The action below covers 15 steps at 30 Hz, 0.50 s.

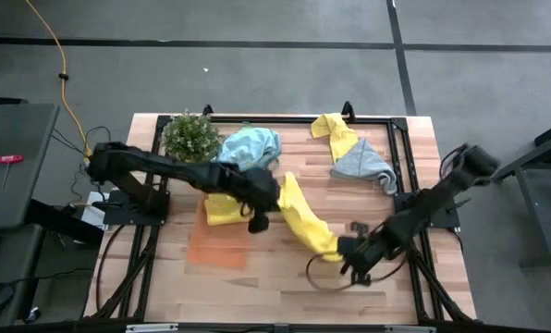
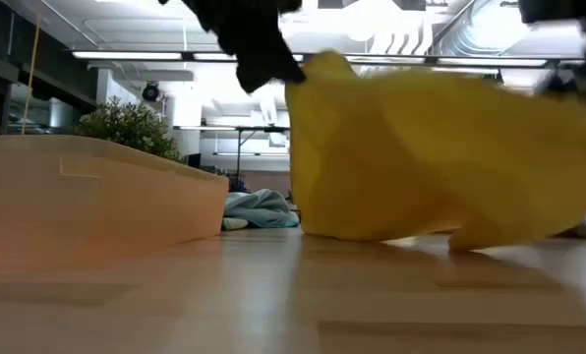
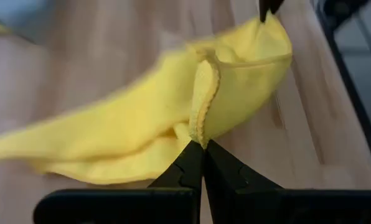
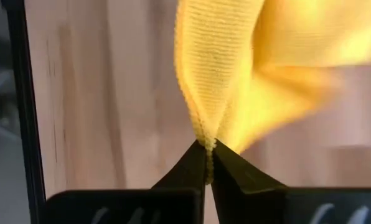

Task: Fold microfiber towels
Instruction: Fold the middle right yellow microfiber towel

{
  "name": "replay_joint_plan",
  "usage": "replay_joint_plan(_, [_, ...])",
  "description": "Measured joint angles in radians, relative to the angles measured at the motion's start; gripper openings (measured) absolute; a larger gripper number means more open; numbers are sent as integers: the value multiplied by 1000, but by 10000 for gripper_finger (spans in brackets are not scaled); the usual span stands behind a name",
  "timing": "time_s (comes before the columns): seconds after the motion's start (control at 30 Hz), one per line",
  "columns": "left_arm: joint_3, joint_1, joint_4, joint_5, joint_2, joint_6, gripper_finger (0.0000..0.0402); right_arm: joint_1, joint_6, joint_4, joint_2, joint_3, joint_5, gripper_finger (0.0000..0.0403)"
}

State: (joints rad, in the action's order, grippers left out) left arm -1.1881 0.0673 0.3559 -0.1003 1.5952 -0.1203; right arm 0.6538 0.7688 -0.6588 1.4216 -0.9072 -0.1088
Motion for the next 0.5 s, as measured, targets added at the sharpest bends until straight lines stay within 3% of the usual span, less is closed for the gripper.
replay_joint_plan(0.27, [-1, 172, -30, 13, -195, -166, 0, -65, 10, -228, -387, -66, -272, 1])
replay_joint_plan(0.37, [-1, 225, -60, -10, -239, -200, 0, -115, -4, -264, -486, -86, -395, 1])
replay_joint_plan(0.5, [-8, 280, -114, -21, -266, -194, 0, -223, -128, -301, -560, -137, -479, 0])
